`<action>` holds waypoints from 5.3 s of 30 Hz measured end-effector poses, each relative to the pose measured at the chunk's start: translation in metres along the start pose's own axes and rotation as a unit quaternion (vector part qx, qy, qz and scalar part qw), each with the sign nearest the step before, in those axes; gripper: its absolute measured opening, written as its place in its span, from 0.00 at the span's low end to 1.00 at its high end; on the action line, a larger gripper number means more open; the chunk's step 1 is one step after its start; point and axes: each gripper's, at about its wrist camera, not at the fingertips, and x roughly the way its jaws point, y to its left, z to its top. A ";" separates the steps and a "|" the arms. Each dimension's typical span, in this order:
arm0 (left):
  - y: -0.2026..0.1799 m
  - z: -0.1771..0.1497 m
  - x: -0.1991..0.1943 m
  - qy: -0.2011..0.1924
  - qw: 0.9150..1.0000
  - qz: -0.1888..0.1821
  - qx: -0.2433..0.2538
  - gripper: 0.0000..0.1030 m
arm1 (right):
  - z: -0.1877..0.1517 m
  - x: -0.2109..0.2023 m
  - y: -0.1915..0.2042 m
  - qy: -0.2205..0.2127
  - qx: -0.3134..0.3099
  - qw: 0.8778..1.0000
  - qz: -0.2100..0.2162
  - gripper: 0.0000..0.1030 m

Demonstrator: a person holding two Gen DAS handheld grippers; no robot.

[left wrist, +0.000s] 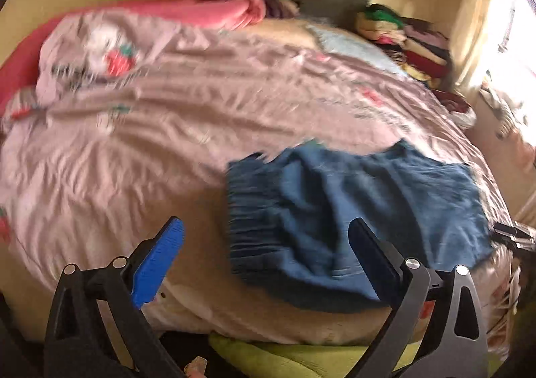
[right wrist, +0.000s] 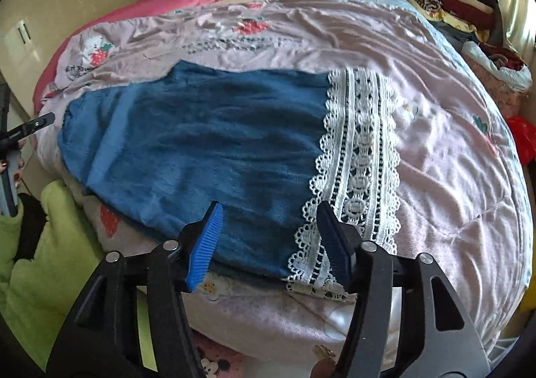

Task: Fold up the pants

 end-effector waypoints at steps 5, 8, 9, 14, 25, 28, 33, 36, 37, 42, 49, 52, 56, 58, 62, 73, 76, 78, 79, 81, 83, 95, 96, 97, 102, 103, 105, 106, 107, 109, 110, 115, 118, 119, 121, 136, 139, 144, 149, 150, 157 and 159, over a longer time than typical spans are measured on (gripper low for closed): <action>-0.005 -0.011 0.026 0.022 0.999 -0.038 0.003 0.42 | -0.009 0.010 -0.008 0.023 0.009 1.000 -0.004 0.57; -0.004 -0.009 0.019 -0.003 0.999 -0.031 0.011 0.41 | -0.013 0.010 -0.009 0.027 0.006 1.000 -0.008 0.58; 0.000 -0.005 0.014 -0.016 1.000 -0.019 0.011 0.41 | -0.014 0.010 -0.009 0.029 0.005 1.000 -0.008 0.58; 0.009 -0.003 0.021 -0.019 1.000 0.007 0.013 0.44 | -0.017 0.014 -0.007 0.033 -0.001 0.999 -0.012 0.61; -0.026 0.006 -0.044 -0.128 0.990 0.015 0.051 0.66 | -0.004 -0.010 0.017 -0.009 -0.047 0.999 0.021 0.58; -0.070 0.004 -0.037 -0.088 0.990 -0.052 0.097 0.69 | -0.001 -0.005 0.039 -0.003 -0.091 0.995 0.045 0.47; -0.147 -0.003 0.016 -0.001 0.977 -0.097 0.188 0.69 | -0.010 0.003 0.079 0.018 -0.193 0.980 0.047 0.37; -0.174 -0.006 0.049 0.037 0.971 -0.088 0.218 0.69 | -0.015 0.014 0.085 0.038 -0.214 0.976 0.024 0.37; -0.177 -0.008 0.058 0.045 0.970 -0.082 0.223 0.69 | -0.015 0.020 0.084 0.046 -0.215 0.976 0.013 0.37; -0.168 -0.018 0.081 0.052 0.973 -0.091 0.207 0.74 | -0.016 0.031 0.083 0.052 -0.231 0.971 0.019 0.04; -0.156 -0.015 0.079 0.039 0.976 -0.129 0.171 0.74 | -0.041 0.028 0.096 0.098 -0.285 0.953 0.031 0.00; -0.155 -0.015 0.078 0.035 0.976 -0.134 0.171 0.74 | -0.040 0.028 0.086 0.096 -0.236 0.966 0.055 0.00; -0.153 -0.015 0.076 0.032 0.975 -0.142 0.169 0.74 | -0.031 0.000 0.078 0.056 -0.223 0.970 0.083 0.06; -0.151 -0.013 0.074 0.031 0.975 -0.147 0.166 0.74 | -0.018 -0.016 0.067 0.021 -0.195 0.977 0.087 0.18; -0.145 -0.006 0.064 0.019 0.976 -0.156 0.152 0.74 | 0.010 -0.037 0.032 -0.045 -0.116 0.988 0.091 0.33; -0.142 0.046 0.062 -0.003 0.980 -0.150 0.131 0.93 | 0.078 0.007 -0.077 -0.077 0.077 0.994 0.009 0.41; -0.148 0.061 0.076 0.009 0.981 -0.149 0.127 0.93 | 0.088 0.027 -0.101 -0.067 0.121 0.990 0.014 0.41; -0.154 0.071 0.088 0.019 0.980 -0.150 0.125 0.93 | 0.091 0.036 -0.111 -0.064 0.132 0.989 0.020 0.41; -0.157 0.074 0.094 0.025 0.980 -0.152 0.126 0.92 | 0.095 0.042 -0.113 -0.061 0.134 0.989 0.023 0.41; -0.165 0.083 0.109 0.035 0.979 -0.155 0.129 0.93 | 0.097 0.051 -0.117 -0.056 0.135 0.989 0.033 0.41; -0.172 0.087 0.121 0.044 0.978 -0.154 0.135 0.93 | 0.096 0.059 -0.119 -0.050 0.134 0.989 0.041 0.41; -0.193 0.088 0.170 0.091 0.967 -0.194 0.135 0.07 | 0.086 0.068 -0.113 -0.044 0.097 0.991 0.076 0.29; -0.193 0.089 0.168 0.091 0.966 -0.204 0.132 0.05 | 0.085 0.067 -0.110 -0.044 0.088 0.992 0.078 0.21; -0.193 0.089 0.162 0.080 0.966 -0.204 0.135 0.05 | 0.085 0.065 -0.108 -0.046 0.082 0.992 0.080 0.17; -0.196 0.099 0.144 0.040 0.968 -0.199 0.145 0.05 | 0.089 0.039 -0.099 -0.085 0.054 0.993 0.063 0.12; -0.198 0.101 0.144 0.037 0.969 -0.197 0.146 0.05 | 0.092 0.036 -0.100 -0.091 0.052 0.993 0.062 0.12; -0.202 0.101 0.147 0.034 0.970 -0.188 0.149 0.05 | 0.100 0.035 -0.102 -0.095 0.046 0.993 0.055 0.12; -0.203 0.100 0.150 0.034 0.971 -0.184 0.149 0.05 | 0.103 0.039 -0.102 -0.089 0.045 0.994 0.052 0.12; -0.204 0.098 0.155 0.037 0.972 -0.178 0.150 0.05 | 0.104 0.048 -0.103 -0.076 0.041 0.995 0.044 0.12; -0.203 0.094 0.162 0.043 0.973 -0.166 0.153 0.05 | 0.104 0.062 -0.102 -0.053 0.034 0.998 0.032 0.12; -0.203 0.092 0.166 0.046 0.974 -0.159 0.157 0.06 | 0.101 0.071 -0.103 -0.045 0.035 0.998 0.025 0.13; -0.198 0.085 0.175 0.046 0.975 -0.146 0.159 0.14 | 0.095 0.077 -0.108 -0.047 0.053 0.997 0.024 0.18; -0.193 0.087 0.169 0.038 0.977 -0.140 0.153 0.30 | 0.095 0.075 -0.107 -0.045 0.054 0.997 0.015 0.23; -0.189 0.087 0.165 0.035 0.979 -0.134 0.149 0.34 | 0.095 0.072 -0.106 -0.045 0.054 0.998 0.009 0.28; -0.178 0.088 0.155 0.028 0.981 -0.138 0.132 0.43 | 0.094 0.063 -0.105 -0.051 0.056 0.997 -0.004 0.38; -0.112 0.060 0.057 -0.025 0.989 -0.111 0.092 0.76 | 0.054 0.002 -0.087 -0.077 0.072 0.994 -0.001 0.54; -0.110 0.047 0.048 -0.018 0.989 -0.109 0.101 0.76 | 0.043 -0.008 -0.083 -0.080 0.078 0.994 0.004 0.55; -0.115 0.024 0.040 0.001 0.985 -0.131 0.114 0.76 | 0.022 -0.018 -0.083 -0.073 0.096 0.993 0.016 0.55; -0.124 0.007 0.044 0.021 0.983 -0.111 0.145 0.76 | 0.002 -0.019 -0.083 -0.056 0.106 0.992 0.028 0.55; -0.123 0.004 0.048 0.027 0.984 -0.094 0.152 0.76 | 0.000 -0.019 -0.084 -0.053 0.108 0.992 0.030 0.55; -0.104 -0.005 0.066 0.044 0.987 -0.047 0.147 0.76 | -0.020 0.001 -0.085 -0.013 0.122 0.991 0.053 0.45; -0.104 -0.007 0.068 0.043 0.987 -0.042 0.150 0.76 | -0.024 0.006 -0.080 -0.005 0.112 0.992 0.052 0.33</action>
